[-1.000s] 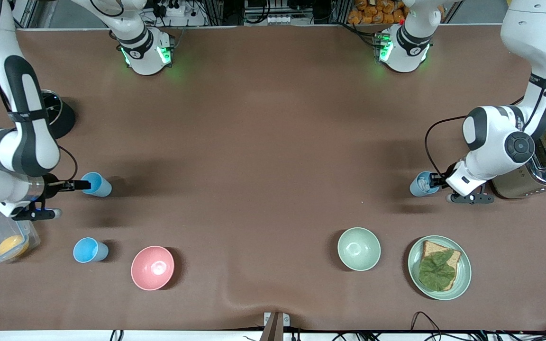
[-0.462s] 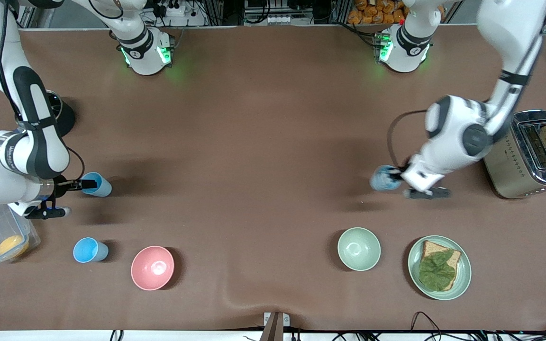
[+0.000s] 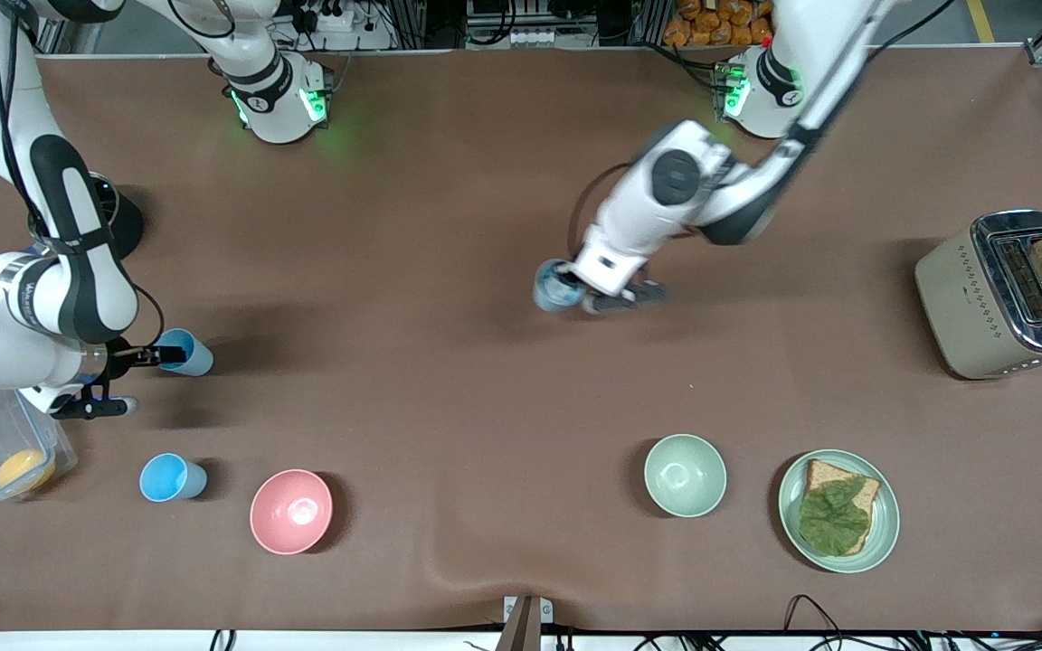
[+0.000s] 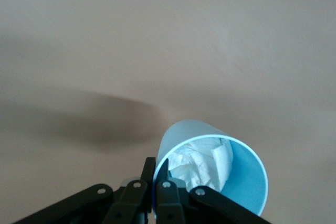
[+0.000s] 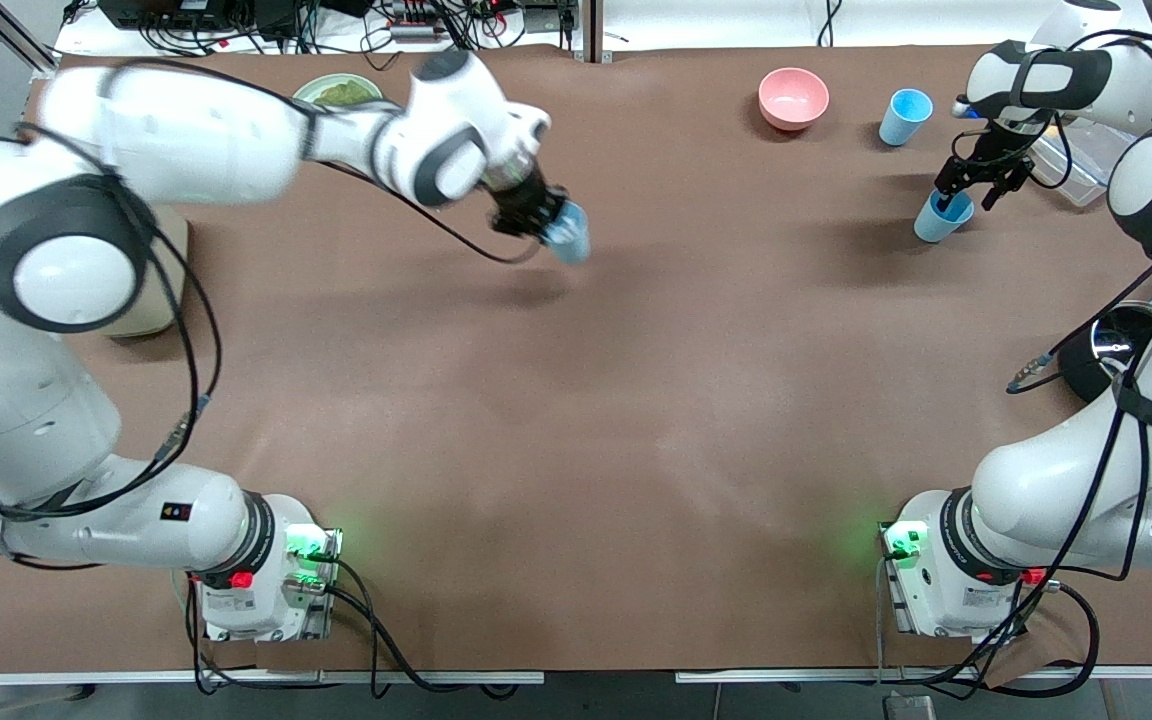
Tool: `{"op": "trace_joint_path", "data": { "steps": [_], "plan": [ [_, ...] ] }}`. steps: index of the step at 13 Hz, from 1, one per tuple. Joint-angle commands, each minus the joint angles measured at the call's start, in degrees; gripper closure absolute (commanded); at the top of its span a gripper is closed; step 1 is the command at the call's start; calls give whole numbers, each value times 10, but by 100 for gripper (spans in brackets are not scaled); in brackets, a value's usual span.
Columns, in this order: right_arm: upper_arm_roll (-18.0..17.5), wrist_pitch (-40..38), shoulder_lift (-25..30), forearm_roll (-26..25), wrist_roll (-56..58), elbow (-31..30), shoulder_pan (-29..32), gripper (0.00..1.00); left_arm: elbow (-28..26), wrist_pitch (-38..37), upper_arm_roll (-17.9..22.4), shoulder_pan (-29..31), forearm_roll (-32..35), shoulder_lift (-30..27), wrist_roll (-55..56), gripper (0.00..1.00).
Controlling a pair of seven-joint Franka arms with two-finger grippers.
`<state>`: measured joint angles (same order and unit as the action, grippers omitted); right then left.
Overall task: Stack blue cups with both arms
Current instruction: 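Carry the tissue cup with the left gripper to the table center and set it down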
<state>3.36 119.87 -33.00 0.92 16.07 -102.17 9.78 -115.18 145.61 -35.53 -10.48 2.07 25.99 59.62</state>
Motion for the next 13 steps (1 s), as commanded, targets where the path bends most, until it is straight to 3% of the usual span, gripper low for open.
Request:
{"op": "trace_joint_path", "data": {
  "steps": [1, 3, 5, 7, 10, 12, 13],
  "plan": [
    [-7, 11, 2, 0, 5, -8, 11, 100, 55, 13, 63, -86, 91, 63, 127, 100],
    [-7, 10, 2, 0, 5, -8, 11, 100, 72, 13, 87, -131, 120, 84, 186, 100],
    [-7, 5, 21, 0, 5, -15, 5, 100, 81, 11, 94, -133, 121, 81, 197, 1],
    [-7, -16, 60, 0, 5, -28, 2, 100, 83, -34, 94, -133, 122, 47, 196, 0],
    [-10, -107, 107, 7, -26, -24, -20, 100, 143, -198, 94, -124, 121, -38, 190, 0],
    [-12, -162, 138, 36, -114, -19, -63, 100, 200, -307, 94, -81, 122, -78, 148, 0],
    [-12, -185, 144, 55, -166, -15, -87, 100, 218, -344, 94, -48, 121, -97, 75, 0]
  ]
}}
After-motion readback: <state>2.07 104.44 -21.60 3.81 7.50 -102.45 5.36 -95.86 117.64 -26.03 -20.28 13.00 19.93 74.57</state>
